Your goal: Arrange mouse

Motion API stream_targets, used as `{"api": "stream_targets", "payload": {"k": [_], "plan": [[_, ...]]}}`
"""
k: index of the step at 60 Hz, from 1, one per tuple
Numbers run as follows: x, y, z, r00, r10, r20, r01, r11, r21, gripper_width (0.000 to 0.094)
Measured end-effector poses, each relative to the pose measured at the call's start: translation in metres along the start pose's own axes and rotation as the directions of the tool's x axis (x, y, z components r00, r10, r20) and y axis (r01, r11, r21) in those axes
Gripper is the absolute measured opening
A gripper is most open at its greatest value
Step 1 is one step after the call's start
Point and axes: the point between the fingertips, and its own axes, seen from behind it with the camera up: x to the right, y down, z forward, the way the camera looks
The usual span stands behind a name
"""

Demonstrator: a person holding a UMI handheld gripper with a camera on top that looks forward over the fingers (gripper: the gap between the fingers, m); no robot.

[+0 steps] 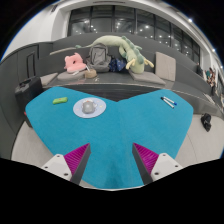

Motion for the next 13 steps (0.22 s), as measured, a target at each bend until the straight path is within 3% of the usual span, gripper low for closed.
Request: {"api": "stream_targets", "payload": {"k": [13], "plan": [[0.0041,0.0035,-0.0069,1.0,0.0,-0.004,0.0,1.0,0.0,0.0857]]}}
